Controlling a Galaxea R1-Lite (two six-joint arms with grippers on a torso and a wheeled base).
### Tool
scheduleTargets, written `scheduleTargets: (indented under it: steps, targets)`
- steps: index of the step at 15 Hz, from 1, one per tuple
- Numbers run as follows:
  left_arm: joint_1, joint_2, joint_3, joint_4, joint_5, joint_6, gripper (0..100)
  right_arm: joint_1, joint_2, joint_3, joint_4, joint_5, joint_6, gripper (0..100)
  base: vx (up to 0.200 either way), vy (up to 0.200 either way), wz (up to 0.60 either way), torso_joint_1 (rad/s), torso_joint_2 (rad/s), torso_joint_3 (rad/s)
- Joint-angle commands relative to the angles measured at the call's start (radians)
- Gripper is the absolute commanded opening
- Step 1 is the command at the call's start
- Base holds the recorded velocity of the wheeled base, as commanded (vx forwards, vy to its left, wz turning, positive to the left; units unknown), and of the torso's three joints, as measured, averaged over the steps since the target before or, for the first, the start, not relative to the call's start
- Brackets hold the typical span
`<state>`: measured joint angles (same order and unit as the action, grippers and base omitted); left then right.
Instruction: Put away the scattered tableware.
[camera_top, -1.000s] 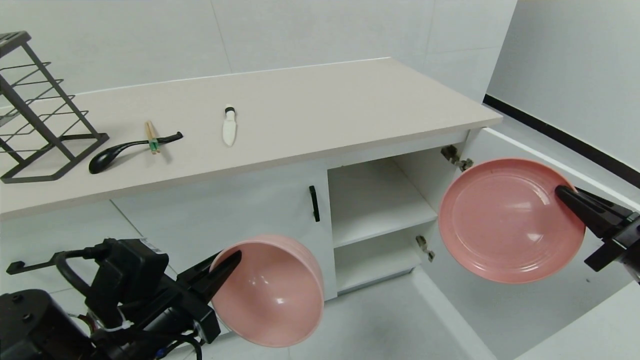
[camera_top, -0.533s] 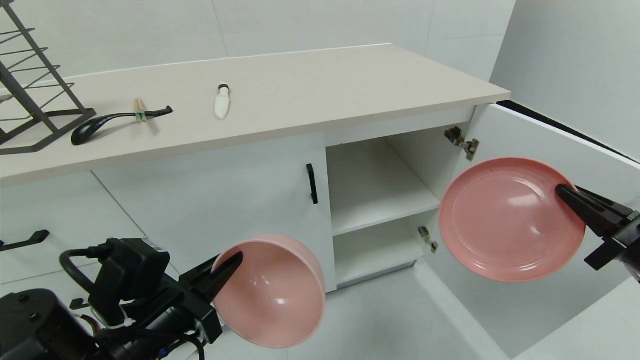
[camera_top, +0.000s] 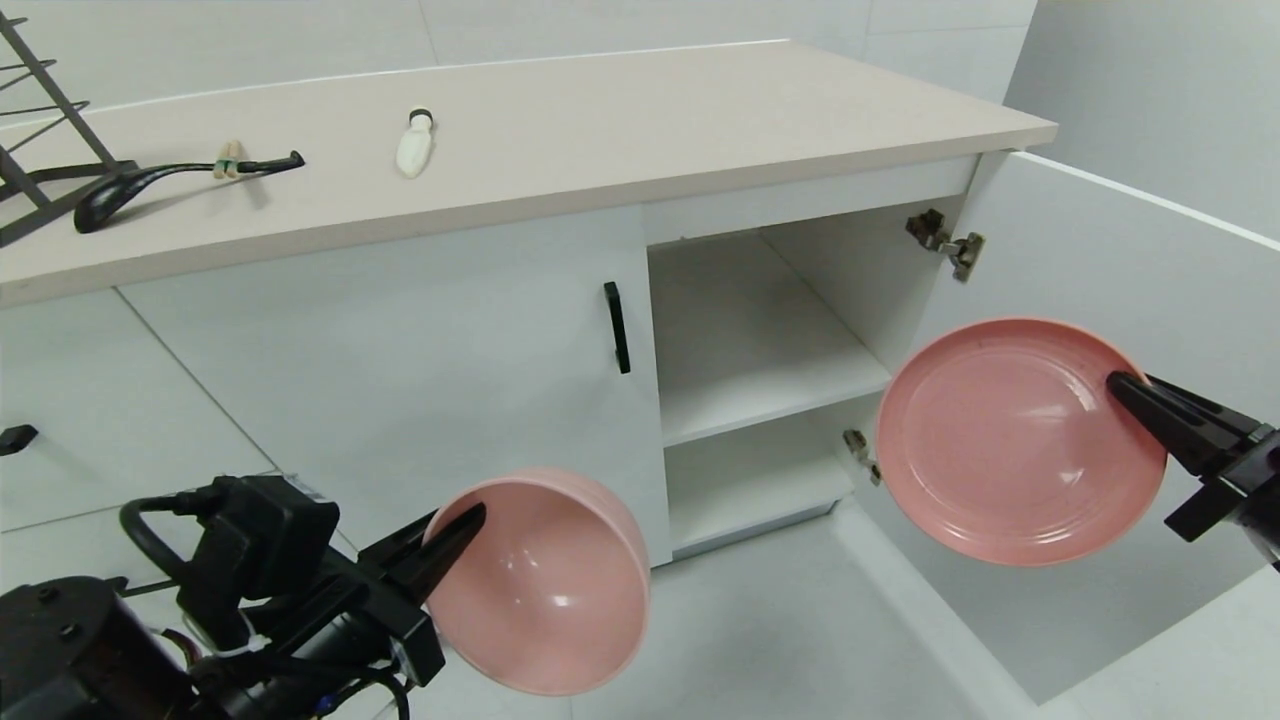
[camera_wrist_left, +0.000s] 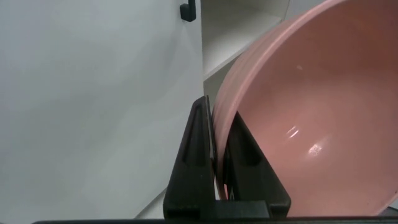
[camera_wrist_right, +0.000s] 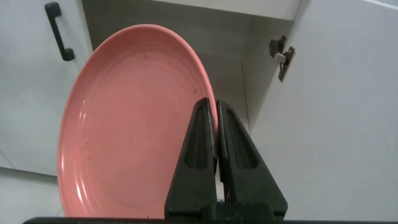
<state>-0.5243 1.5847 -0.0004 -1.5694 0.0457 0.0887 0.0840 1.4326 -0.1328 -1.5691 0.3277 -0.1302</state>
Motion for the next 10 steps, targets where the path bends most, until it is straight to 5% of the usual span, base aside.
scheduleTargets:
  steps: [1, 3, 6, 10]
  targets:
    - [0.001, -0.002, 0.000, -0.001, 0.000, 0.000, 0, 0.000, 0.002, 0.001, -0.002, 0.001, 0.000, 0, 0.000, 0.000, 0.00, -0.007, 0.07, 0.041]
    - [0.001, -0.003, 0.000, -0.001, -0.001, 0.002, 0, 0.000, 0.003, 0.001, -0.002, 0.001, 0.000, 0, 0.000, 0.000, 0.00, 0.004, 0.03, 0.021]
    - [0.000, -0.011, 0.000, -0.001, -0.001, 0.008, 0, -0.001, 0.002, 0.004, -0.002, 0.001, 0.000, 0, 0.200, -0.200, 0.00, 0.002, 0.01, 0.038]
    - [-0.002, -0.032, 0.000, -0.001, -0.001, 0.009, 0, -0.001, -0.006, 0.027, -0.002, 0.001, -0.003, 0, 0.000, 0.000, 0.00, 0.000, 0.00, 0.000]
